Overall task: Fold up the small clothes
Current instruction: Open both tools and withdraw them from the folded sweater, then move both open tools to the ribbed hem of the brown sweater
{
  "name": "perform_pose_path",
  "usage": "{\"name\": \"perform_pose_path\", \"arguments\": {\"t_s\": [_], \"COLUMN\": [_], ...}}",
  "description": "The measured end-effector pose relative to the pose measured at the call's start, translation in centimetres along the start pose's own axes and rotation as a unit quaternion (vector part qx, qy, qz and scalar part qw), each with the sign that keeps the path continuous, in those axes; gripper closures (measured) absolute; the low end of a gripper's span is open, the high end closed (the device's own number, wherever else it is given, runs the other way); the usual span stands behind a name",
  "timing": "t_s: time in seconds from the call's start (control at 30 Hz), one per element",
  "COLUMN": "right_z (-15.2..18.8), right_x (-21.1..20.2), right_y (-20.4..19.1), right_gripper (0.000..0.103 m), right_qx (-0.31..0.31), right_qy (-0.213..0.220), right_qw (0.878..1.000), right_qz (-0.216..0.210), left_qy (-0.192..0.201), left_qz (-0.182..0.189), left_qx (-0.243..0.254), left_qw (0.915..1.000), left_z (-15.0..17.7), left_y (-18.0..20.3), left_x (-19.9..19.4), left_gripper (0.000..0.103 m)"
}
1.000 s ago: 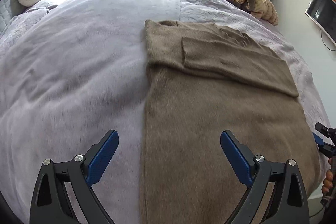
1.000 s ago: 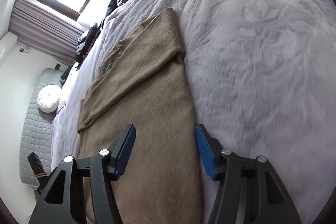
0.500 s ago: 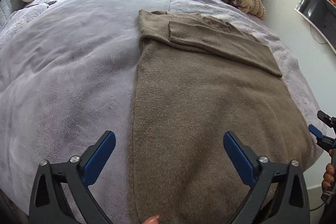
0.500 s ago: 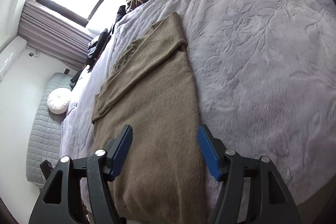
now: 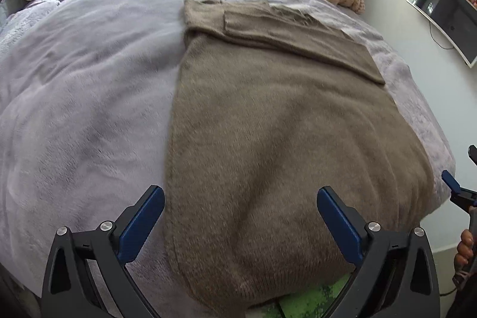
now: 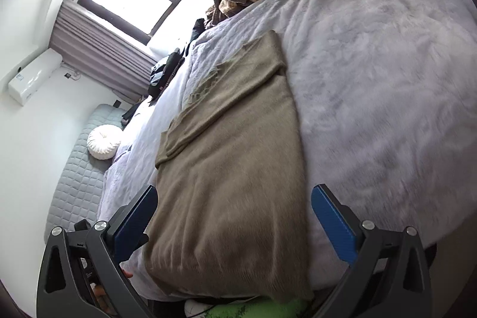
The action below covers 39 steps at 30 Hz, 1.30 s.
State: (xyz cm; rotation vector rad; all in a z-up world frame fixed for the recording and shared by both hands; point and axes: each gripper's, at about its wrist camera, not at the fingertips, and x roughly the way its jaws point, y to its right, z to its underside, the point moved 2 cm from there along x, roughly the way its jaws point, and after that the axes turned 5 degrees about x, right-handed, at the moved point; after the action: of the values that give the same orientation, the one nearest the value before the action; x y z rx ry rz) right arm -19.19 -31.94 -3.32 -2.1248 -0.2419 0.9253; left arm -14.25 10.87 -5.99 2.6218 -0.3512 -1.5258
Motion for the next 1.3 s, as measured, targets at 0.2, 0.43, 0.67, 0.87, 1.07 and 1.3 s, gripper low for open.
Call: {"name": "perform_pose_path", "arguments": {"t_s": [0.2, 0.43, 0.67, 0.87, 1.07, 1.3], "right_z": [1.3, 1.9, 2.6, 3.5, 4.0, 4.2], "right_x": [-2.2, -3.2, -2.8, -2.3, -1.4, -1.3], "right_y": [1.1, 0.9, 0.3, -0.3, -0.2, -1.0], "right_gripper": [0.0, 0.0, 0.0, 0.0, 0.0, 0.0], "right_qx": [0.02, 0.02, 0.012, 0.006, 0.009, -0.005], "right_qy": [0.029, 0.034, 0.024, 0.017, 0.0, -0.003], "right_qw": [0.999, 0.999, 1.0, 1.0, 1.0, 1.0], "right_qz": [-0.005, -0.005, -0.002, -0.002, -0.001, 0.001], "left_qy": [0.003, 0.019, 0.026, 0.027, 0.04, 0.038], "left_qz": [0.009, 0.01, 0.016, 0.024, 0.023, 0.026], "left_qx": [0.002, -0.003, -0.004, -0.007, -0.007, -0.015], "left_qw": [1.0, 0.9998, 0.9995, 0.9993, 0.9989, 0.9988], "left_z": [0.5, 0.1, 1.1, 2.0, 3.0, 3.5], "left_y": [0.7, 1.2, 1.1, 0.3, -0.1, -0.7], "left_x": [-0.6, -1.5, -2.1, -2.6, -3.4, -3.3], "left_gripper": [0.001, 0.001, 0.001, 0.001, 0.001, 0.001]}}
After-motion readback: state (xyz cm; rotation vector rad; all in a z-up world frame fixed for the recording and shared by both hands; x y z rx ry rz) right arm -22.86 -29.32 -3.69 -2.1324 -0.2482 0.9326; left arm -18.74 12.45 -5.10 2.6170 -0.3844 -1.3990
